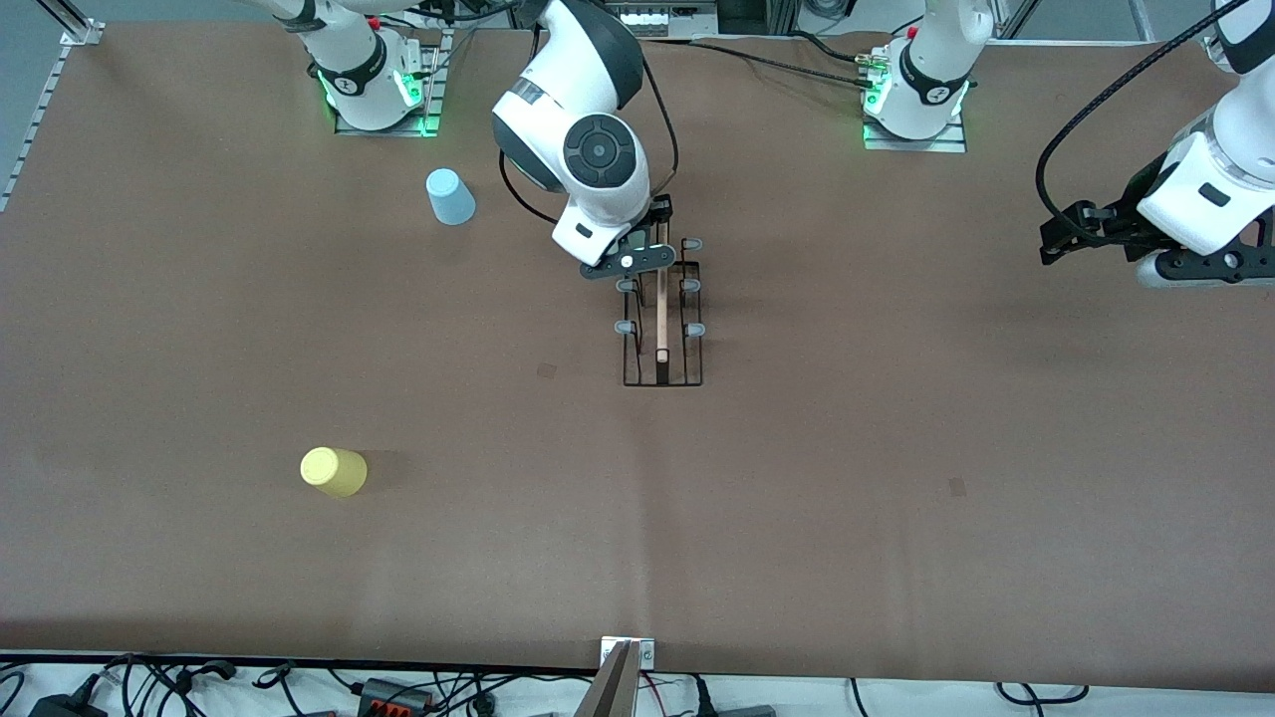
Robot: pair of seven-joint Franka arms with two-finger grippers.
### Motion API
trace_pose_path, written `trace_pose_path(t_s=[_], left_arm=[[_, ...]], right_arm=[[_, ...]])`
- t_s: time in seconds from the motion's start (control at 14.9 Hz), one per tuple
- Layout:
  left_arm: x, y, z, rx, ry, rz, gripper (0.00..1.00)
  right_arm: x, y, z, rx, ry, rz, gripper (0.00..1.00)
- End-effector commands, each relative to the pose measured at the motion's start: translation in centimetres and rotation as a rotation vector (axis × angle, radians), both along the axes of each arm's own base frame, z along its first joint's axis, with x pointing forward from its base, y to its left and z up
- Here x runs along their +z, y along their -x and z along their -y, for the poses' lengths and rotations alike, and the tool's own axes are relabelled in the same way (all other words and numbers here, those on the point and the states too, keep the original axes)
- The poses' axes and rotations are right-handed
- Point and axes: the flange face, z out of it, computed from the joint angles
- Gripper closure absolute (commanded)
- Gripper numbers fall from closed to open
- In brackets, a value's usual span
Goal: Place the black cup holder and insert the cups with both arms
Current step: 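Lower the teal cup onto a rack peg with the right gripper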
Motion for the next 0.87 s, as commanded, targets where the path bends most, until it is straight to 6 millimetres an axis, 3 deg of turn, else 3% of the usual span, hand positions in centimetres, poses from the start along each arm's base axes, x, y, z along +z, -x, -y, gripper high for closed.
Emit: trace_pose_path(t_s=[0.0,0.54,0.81], left_arm=[[0.7,-0.1,-0.1,-0.006,-0.012,-0.009,0.00],[1.0,-0.2,-0.3,-0.009,-0.009,-0.004,0.00],[1.2,-0.3,-0.3,-0.010,-0.009,-0.001,0.00]], right_arm=[[-0.1,0.0,-0.5,0.001,-0.003,0.012,0.68],[-2.6,-0.3,-0.5,0.001,0.013,-0.002,0.68],[-2.9,-0.5,-0.5,-0.001,0.004,0.003,0.66]])
